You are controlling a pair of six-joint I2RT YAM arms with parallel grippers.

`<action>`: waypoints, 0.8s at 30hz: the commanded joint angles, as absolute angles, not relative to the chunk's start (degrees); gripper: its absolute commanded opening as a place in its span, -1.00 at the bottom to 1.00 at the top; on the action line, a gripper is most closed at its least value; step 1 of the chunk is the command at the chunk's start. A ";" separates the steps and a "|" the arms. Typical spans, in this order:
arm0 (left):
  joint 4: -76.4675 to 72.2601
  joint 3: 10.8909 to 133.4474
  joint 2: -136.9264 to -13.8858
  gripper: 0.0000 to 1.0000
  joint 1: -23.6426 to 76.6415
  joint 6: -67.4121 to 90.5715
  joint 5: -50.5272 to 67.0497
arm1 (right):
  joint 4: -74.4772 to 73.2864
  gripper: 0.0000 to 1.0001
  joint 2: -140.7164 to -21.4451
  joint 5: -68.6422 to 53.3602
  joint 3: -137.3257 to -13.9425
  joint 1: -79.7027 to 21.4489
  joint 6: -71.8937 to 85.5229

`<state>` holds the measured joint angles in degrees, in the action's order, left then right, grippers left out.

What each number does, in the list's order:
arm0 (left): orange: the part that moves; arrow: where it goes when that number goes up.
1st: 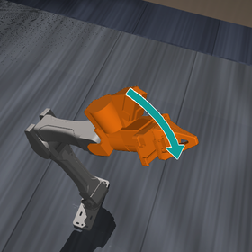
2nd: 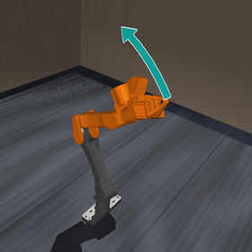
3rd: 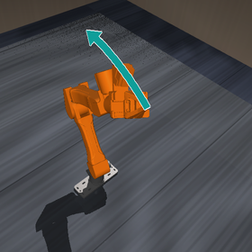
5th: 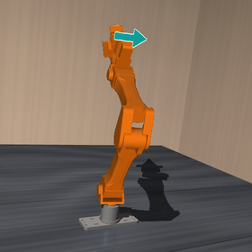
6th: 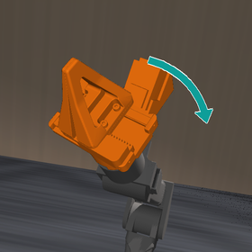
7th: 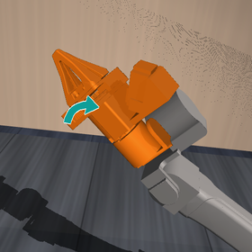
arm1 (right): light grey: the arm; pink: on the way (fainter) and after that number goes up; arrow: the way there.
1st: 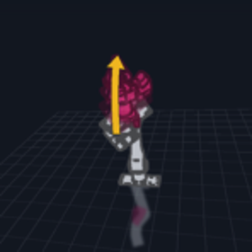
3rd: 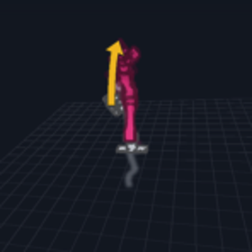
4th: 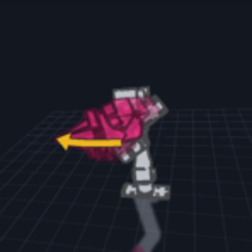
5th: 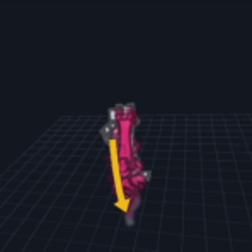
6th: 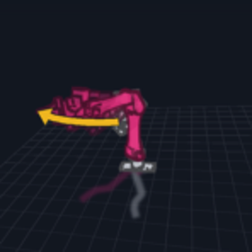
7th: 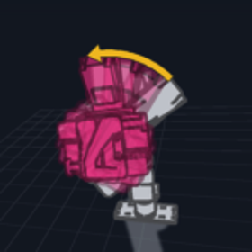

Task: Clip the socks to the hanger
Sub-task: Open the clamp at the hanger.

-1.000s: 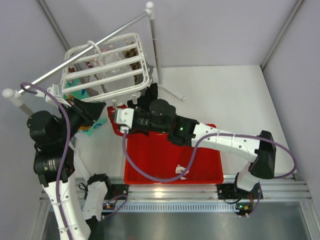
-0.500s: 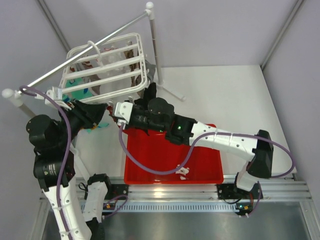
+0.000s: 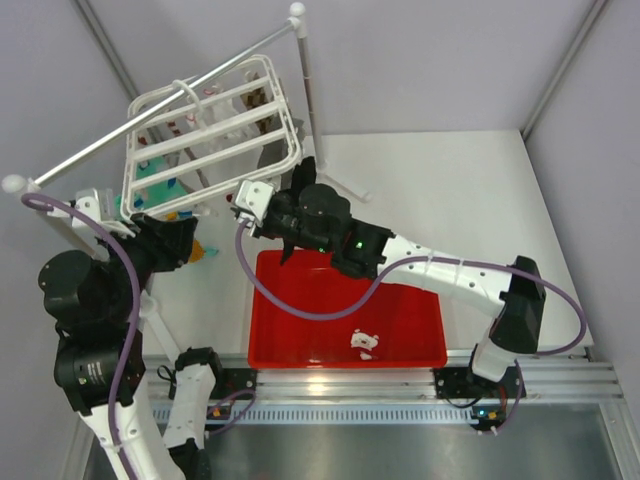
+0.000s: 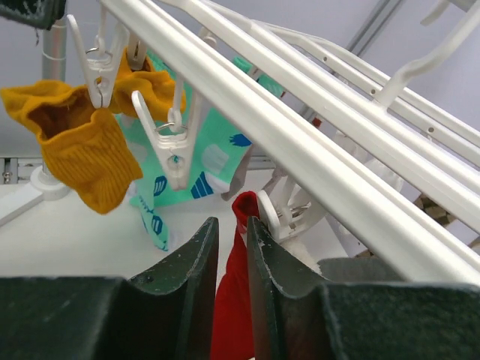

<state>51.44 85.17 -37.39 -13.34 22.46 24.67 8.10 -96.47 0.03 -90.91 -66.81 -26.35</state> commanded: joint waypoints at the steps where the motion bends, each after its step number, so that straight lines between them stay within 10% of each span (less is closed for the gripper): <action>1: 53.18 84.74 -38.85 -0.04 -13.27 17.76 23.45 | 10.20 -0.57 -95.01 1.06 -91.85 -65.66 -25.40; 24: 30.68 73.04 -40.69 -0.36 -13.36 20.65 37.70 | 8.26 -0.32 -92.37 -12.30 -90.62 -63.90 -21.80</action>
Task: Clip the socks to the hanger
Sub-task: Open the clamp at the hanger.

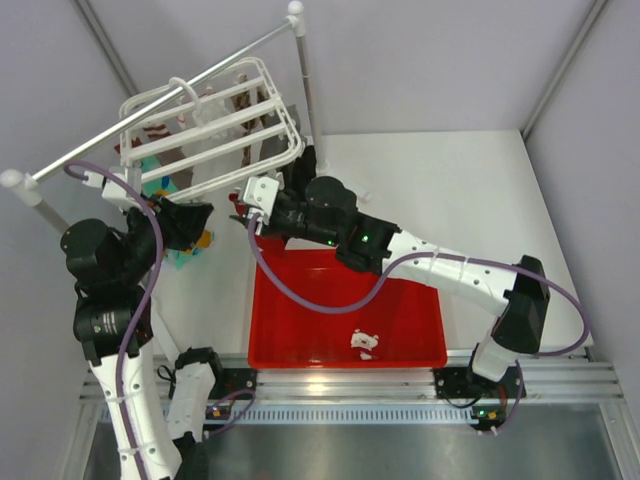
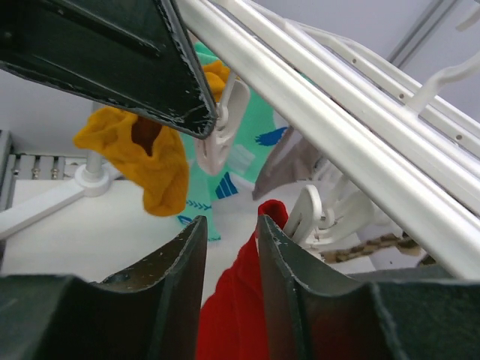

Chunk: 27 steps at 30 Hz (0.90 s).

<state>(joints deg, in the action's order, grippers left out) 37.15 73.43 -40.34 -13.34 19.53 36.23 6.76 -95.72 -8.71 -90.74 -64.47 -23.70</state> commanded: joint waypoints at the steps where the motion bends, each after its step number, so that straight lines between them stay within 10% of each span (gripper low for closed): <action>1: 30.41 72.86 -40.78 -0.39 -13.36 20.92 38.05 | 8.87 -0.29 -91.94 -13.00 -90.44 -63.81 -21.45; 27: 29.53 72.86 -40.69 -0.74 -13.36 23.91 41.66 | 16.96 -0.01 -98.61 -4.13 -95.89 -67.15 -19.60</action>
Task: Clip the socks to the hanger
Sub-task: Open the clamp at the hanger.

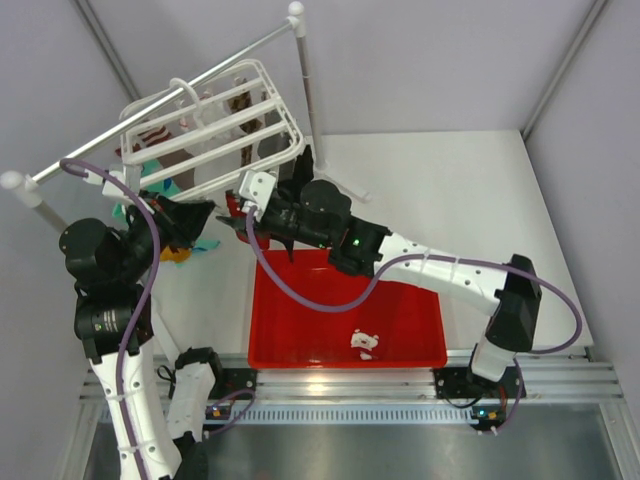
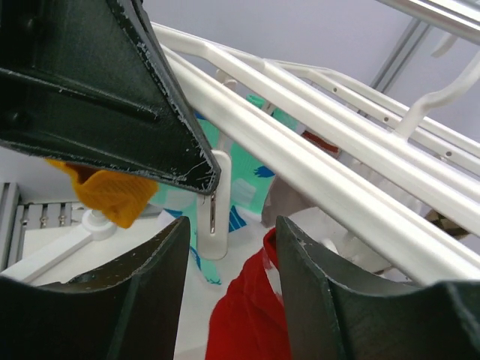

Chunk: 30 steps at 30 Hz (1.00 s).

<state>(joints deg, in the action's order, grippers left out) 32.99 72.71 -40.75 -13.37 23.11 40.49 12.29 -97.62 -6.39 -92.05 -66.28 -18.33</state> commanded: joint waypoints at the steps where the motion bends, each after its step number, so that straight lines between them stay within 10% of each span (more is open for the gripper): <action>1: 29.62 72.86 -40.61 -0.75 -13.36 23.99 41.66 | 16.96 -0.02 -98.87 -4.13 -96.06 -67.32 -19.86; 9: 30.14 73.65 -40.61 -0.71 -13.36 25.22 41.66 | 13.98 -0.45 -101.87 -5.01 -99.75 -67.59 -20.92; 14: 35.93 76.63 -41.65 -0.21 -13.36 26.89 37.19 | 12.48 -1.00 -100.73 -7.20 -99.15 -67.41 -20.39; 30: 41.31 78.57 -42.36 -0.04 -13.45 27.34 34.45 | 10.55 -1.00 -97.74 -12.04 -98.70 -67.15 -16.70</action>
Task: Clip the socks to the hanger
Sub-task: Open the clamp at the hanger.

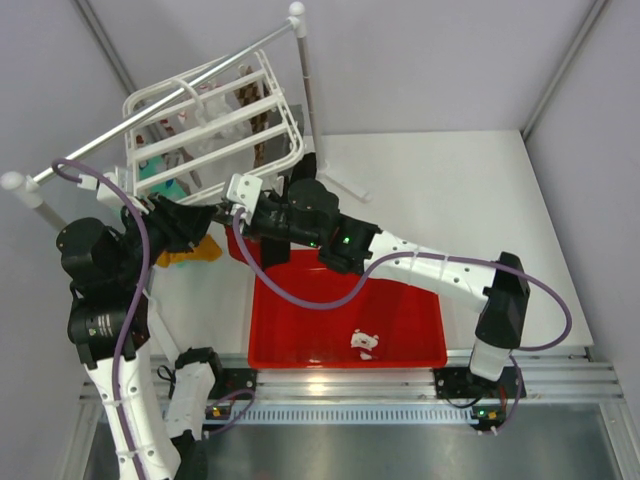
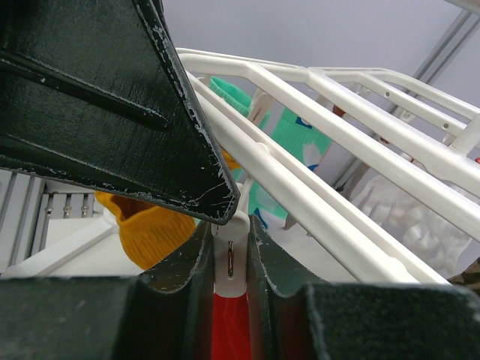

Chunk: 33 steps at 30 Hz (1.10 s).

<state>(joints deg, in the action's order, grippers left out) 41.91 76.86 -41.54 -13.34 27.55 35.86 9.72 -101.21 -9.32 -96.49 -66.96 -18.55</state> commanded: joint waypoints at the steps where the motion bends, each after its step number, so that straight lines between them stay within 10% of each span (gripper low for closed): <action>1: 41.13 78.49 -42.45 -0.05 -13.36 27.25 34.28 | 10.55 -1.00 -97.73 -12.56 -98.70 -67.24 -16.35; 33: 38.50 76.91 -42.45 -1.00 -13.45 31.11 33.84 | 11.78 -0.86 -96.77 -13.97 -97.47 -66.36 -13.01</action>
